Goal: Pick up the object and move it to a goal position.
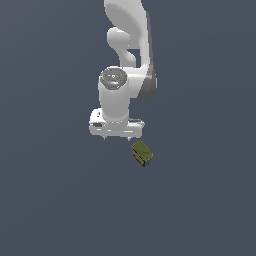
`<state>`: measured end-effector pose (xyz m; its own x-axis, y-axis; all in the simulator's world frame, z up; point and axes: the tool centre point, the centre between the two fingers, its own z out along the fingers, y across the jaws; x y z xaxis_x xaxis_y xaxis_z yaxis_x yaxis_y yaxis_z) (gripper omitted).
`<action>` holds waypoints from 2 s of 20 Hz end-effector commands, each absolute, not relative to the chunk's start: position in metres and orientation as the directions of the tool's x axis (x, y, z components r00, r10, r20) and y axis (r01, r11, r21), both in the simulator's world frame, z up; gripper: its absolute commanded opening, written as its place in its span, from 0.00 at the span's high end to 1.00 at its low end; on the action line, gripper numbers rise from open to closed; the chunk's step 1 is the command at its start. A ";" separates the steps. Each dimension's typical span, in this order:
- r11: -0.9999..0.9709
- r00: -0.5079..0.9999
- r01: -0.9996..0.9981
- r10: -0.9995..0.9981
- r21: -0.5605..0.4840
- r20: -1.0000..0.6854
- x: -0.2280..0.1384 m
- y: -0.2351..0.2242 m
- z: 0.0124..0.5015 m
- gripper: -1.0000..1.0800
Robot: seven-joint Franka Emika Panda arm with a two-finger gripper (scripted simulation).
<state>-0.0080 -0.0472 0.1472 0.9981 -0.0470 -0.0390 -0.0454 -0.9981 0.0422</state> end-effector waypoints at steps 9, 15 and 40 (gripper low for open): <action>-0.997 0.997 0.062 0.060 0.036 -0.037 -0.003 -0.030 0.141 0.04; -0.976 0.976 0.216 0.215 0.026 -0.032 0.004 -0.005 0.132 0.04; -0.808 0.808 0.590 0.590 0.000 -0.001 0.016 0.065 0.106 0.04</action>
